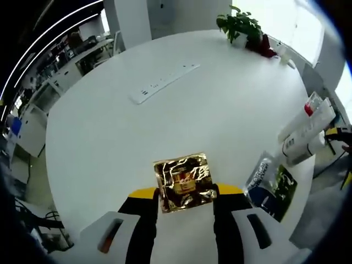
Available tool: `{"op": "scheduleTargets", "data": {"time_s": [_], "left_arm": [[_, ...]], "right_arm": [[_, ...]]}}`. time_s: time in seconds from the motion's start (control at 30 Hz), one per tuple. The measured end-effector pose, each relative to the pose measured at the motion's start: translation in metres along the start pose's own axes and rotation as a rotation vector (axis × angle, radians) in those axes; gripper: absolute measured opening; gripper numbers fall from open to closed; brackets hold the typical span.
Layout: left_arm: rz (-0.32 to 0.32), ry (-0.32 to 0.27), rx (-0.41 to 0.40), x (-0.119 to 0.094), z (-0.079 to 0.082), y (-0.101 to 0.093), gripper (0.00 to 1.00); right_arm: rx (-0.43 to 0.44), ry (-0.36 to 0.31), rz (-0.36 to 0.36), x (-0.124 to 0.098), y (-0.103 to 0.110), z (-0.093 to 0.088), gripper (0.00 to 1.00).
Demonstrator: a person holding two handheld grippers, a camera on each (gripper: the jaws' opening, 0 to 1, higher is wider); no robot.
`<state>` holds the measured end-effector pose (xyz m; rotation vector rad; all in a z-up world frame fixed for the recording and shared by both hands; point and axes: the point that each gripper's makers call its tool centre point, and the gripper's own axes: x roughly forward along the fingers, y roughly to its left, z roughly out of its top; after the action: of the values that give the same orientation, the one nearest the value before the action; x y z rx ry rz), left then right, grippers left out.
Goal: Arrange the skincare products in the storage area until every visible bottle or jar stands upright without overlapping.
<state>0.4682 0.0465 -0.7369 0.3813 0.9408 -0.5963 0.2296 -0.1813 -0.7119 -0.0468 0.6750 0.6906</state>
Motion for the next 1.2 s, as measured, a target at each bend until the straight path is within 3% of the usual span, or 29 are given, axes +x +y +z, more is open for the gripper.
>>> {"op": "scheduleTargets", "data": {"time_s": [0.07, 0.13, 0.53, 1.03, 1.2], "left_arm": [[0.005, -0.01, -0.003, 0.003, 0.005, 0.003, 0.44], [0.011, -0.016, -0.001, -0.012, -0.002, -0.004, 0.44], [0.029, -0.038, 0.001, -0.032, -0.015, -0.016, 0.44], [0.048, -0.07, -0.025, -0.065, -0.048, -0.034, 0.44], [0.054, -0.082, -0.023, -0.077, -0.062, -0.044, 0.44]], "right_arm": [[-0.01, -0.002, 0.002, 0.0, 0.001, 0.001, 0.92], [-0.019, -0.002, 0.003, -0.001, 0.002, 0.002, 0.92], [-0.023, -0.026, 0.005, -0.002, 0.003, 0.005, 0.9], [-0.053, -0.031, 0.042, -0.003, 0.012, 0.006, 0.86], [-0.109, -0.01, 0.046, -0.001, 0.018, 0.006, 0.86]]}}
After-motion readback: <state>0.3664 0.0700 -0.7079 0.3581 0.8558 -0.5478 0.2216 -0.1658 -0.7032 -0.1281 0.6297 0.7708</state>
